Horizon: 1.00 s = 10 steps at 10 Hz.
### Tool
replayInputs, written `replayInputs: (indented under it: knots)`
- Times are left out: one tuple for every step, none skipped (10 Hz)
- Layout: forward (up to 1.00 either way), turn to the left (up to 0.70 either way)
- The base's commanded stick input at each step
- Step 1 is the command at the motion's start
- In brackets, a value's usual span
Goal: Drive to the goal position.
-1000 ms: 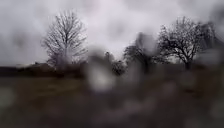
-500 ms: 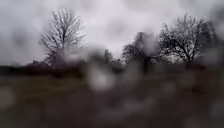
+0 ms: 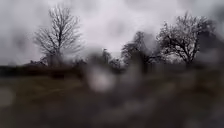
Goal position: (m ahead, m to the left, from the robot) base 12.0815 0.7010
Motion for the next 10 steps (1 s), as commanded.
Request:
replayInputs:
  knots:
    - [1.0, 0.0]
    - [1.0, 0.0]
    - [1.0, 0.0]
    - [1.0, 0.0]
    - [1.0, 0.0]
    - [1.0, 0.0]
    - [1.0, 0.0]
    - [1.0, 0.0]
    - [1.0, 0.0]
    - [1.0, 0.0]
